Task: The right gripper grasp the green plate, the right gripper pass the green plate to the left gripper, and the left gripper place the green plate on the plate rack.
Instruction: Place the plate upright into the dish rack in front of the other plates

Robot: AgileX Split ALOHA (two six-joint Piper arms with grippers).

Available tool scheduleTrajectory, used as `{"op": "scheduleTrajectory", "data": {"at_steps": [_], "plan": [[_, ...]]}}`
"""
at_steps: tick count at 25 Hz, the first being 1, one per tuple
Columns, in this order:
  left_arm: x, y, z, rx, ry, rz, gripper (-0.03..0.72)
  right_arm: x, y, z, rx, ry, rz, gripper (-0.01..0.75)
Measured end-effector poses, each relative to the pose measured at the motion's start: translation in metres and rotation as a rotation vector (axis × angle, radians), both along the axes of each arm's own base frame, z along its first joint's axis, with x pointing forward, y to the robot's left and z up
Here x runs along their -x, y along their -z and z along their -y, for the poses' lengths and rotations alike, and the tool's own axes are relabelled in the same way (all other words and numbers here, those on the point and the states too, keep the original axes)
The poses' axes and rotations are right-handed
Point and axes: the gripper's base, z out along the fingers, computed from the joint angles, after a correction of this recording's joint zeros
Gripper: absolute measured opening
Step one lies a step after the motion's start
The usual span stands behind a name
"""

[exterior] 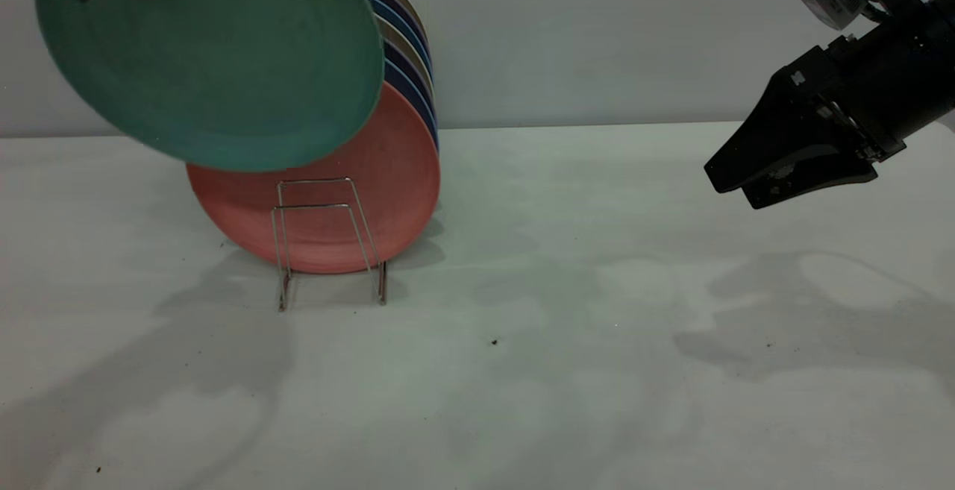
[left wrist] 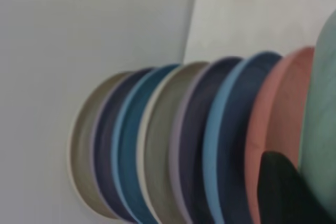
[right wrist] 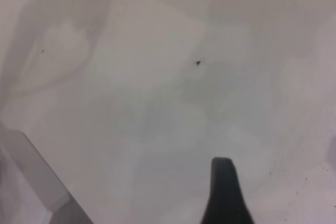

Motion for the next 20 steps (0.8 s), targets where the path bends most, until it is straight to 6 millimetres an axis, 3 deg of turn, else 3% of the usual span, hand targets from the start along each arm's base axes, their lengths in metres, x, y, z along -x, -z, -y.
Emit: {"op": "scheduleTrajectory", "data": {"at_steps": [13,20], "plan": [[-0.017,0.038,-0.001,-0.021,-0.033,-0.082,0.108,0.0,0.0,0.0,0.001,0.0,0.0,0.55],[-0.023,0.049,0.009,0.005,-0.037,-0.107,0.108,0.0,0.0,0.001,0.003,0.0,0.0,0.55]]}}
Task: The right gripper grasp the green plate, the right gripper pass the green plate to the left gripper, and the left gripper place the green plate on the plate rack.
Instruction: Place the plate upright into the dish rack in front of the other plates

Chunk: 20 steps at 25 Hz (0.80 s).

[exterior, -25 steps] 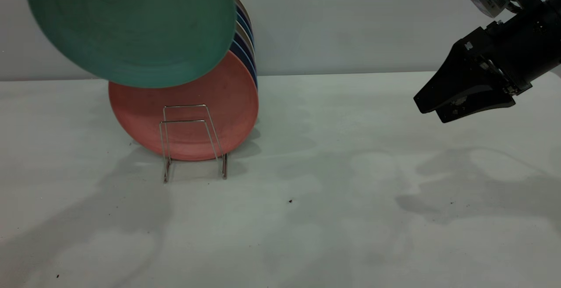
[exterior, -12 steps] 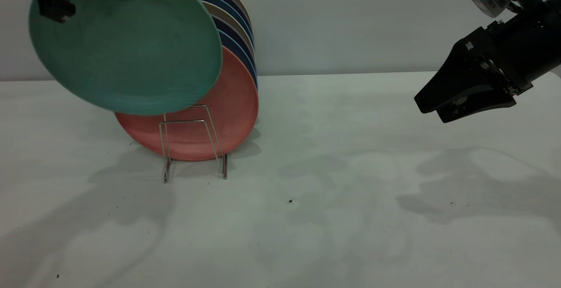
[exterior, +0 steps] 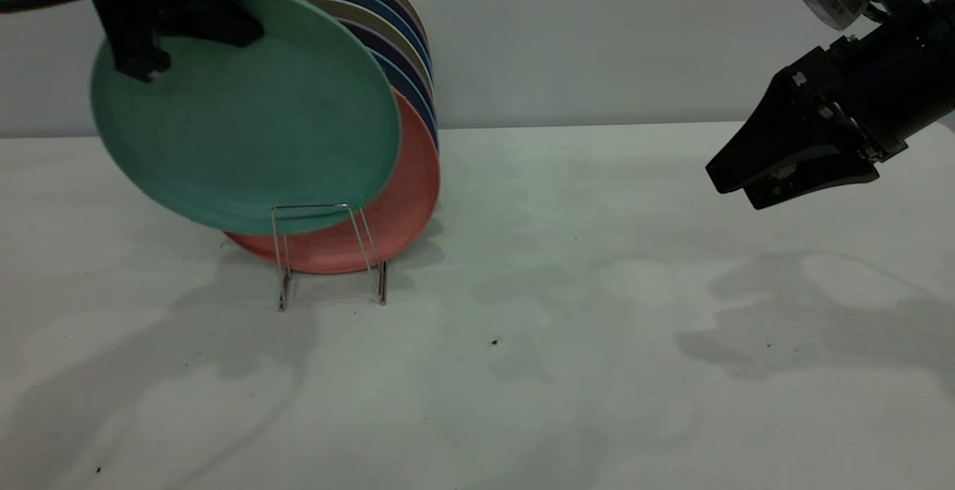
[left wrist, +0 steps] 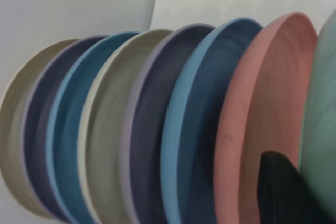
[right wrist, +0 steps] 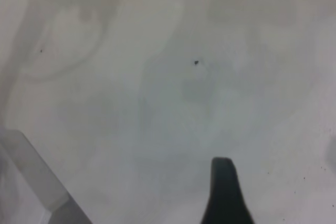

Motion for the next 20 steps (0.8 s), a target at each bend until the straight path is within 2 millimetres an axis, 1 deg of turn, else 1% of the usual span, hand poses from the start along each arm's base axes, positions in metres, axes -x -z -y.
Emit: {"op": "scheduleTrajectory", "data": {"at_steps": [6,16,20], "plan": [[-0.005,0.018,0.005,-0.007,-0.004,-0.038,0.108,0.0,0.0,0.0,0.0,0.0,0.0,0.55],[-0.011,0.036,0.007,0.001,-0.039,-0.07,0.108,0.0,0.0,0.0,0.0,0.0,0.0,0.55],[-0.012,0.04,0.008,0.011,-0.051,-0.083,0.139,0.0,0.0,0.0,0.001,-0.001,0.0,0.55]]}}
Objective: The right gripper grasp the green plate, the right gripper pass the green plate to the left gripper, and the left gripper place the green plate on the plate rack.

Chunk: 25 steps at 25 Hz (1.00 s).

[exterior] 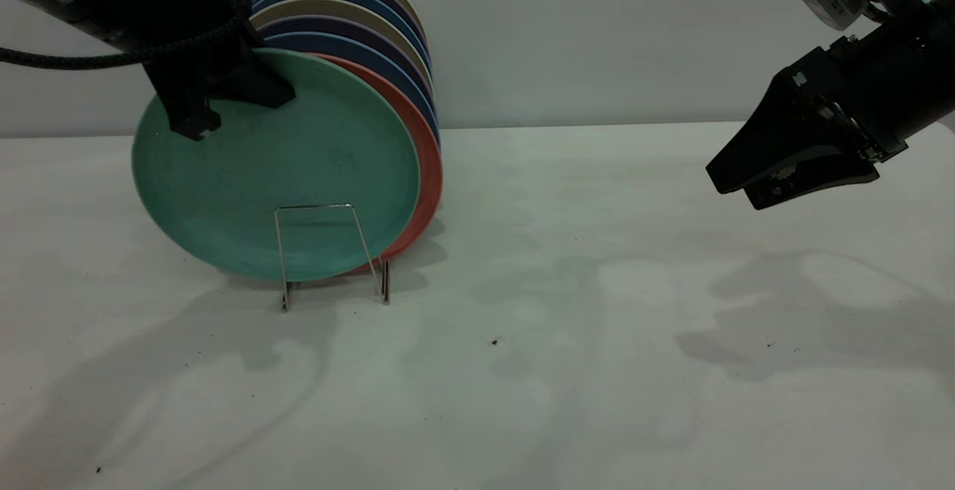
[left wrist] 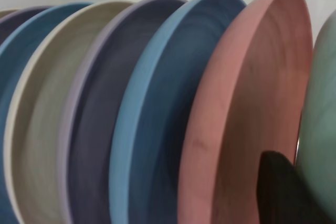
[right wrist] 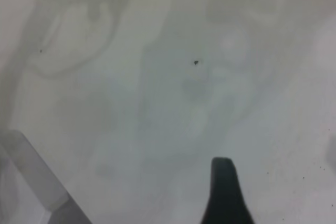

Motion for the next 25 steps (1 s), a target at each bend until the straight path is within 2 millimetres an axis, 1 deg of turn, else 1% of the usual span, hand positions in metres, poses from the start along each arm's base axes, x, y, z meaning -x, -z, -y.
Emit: {"op": "scheduleTrajectory", "data": {"at_steps": [6,8,12,14,18,20,22,23,25], "plan": [[0.0,0.001,0.001,0.009,0.004,-0.011,0.271,0.0,0.0,0.0,0.001,0.001,0.0,0.55],[0.0,0.001,0.001,0.01,0.003,-0.011,0.286,0.0,0.0,0.0,0.001,0.001,0.0,0.55],[0.001,0.0,0.001,0.012,0.002,-0.008,0.293,0.0,0.0,0.0,0.001,0.001,0.0,0.55],[0.002,-0.007,0.001,0.014,0.002,0.009,0.293,0.0,0.0,0.0,0.001,0.001,0.0,0.55],[0.008,-0.03,0.002,0.034,0.018,0.057,0.322,-0.001,0.0,0.0,0.005,0.005,0.004,0.55],[0.012,-0.042,0.002,0.068,0.008,0.061,0.368,-0.001,0.0,0.0,0.006,0.006,0.004,0.55],[0.016,-0.052,0.002,0.118,-0.039,0.046,0.418,-0.001,0.0,0.0,0.005,0.005,0.004,0.55],[0.018,-0.054,0.0,0.148,-0.073,0.024,0.453,-0.001,-0.001,0.0,0.006,0.005,0.006,0.55],[0.023,-0.057,-0.007,0.21,-0.164,-0.022,0.496,0.0,-0.006,0.001,0.009,0.006,0.017,0.55]]}}
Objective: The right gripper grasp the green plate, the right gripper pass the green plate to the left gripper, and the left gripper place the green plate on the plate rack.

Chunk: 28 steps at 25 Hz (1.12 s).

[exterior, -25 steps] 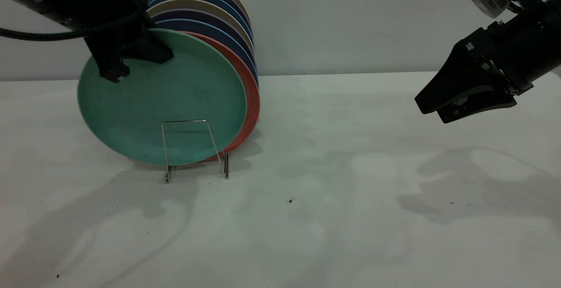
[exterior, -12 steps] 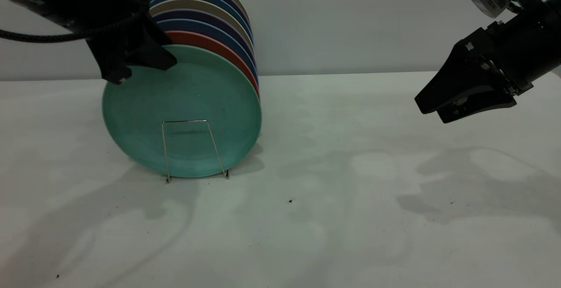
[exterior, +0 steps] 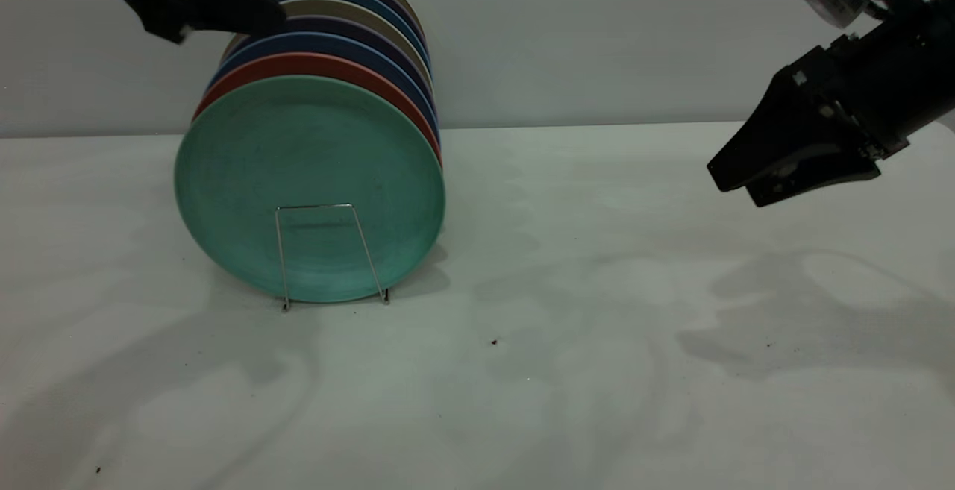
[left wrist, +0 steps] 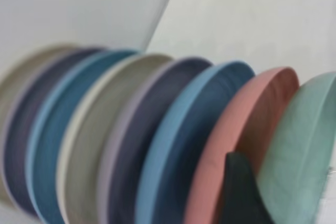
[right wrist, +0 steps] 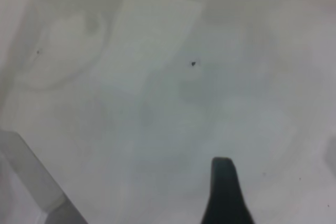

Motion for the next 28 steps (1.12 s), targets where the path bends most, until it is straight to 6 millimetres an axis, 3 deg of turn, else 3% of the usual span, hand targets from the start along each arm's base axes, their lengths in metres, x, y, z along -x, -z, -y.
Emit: {"op": "scheduleTrajectory", "data": {"at_steps": [3,7,10,14,18,23,28], "plan": [[0.006,-0.006,-0.02,0.174,-0.24,-0.122,0.527,0.004,-0.025,0.0,0.046,0.012,0.043,0.55],[0.021,-0.023,-0.048,0.426,-0.551,-0.358,0.532,0.02,-0.071,-0.004,0.244,0.043,0.107,0.536],[0.04,-0.028,-0.062,0.425,-0.718,-0.545,0.532,0.042,-0.102,-0.011,0.419,0.075,0.106,0.526],[0.069,-0.039,-0.075,0.287,-0.882,-0.646,0.534,0.081,-0.14,-0.022,0.6,0.118,0.066,0.526],[0.104,-0.069,-0.082,0.208,-0.943,-0.599,0.534,0.126,-0.175,-0.019,0.714,0.225,0.033,0.525],[0.164,-0.088,-0.079,0.229,-0.932,-0.509,0.534,0.188,-0.21,-0.01,0.658,0.289,0.14,0.525],[0.224,-0.095,-0.07,0.307,-0.874,-0.412,0.534,0.246,-0.212,0.005,0.575,0.25,0.226,0.525]]}}
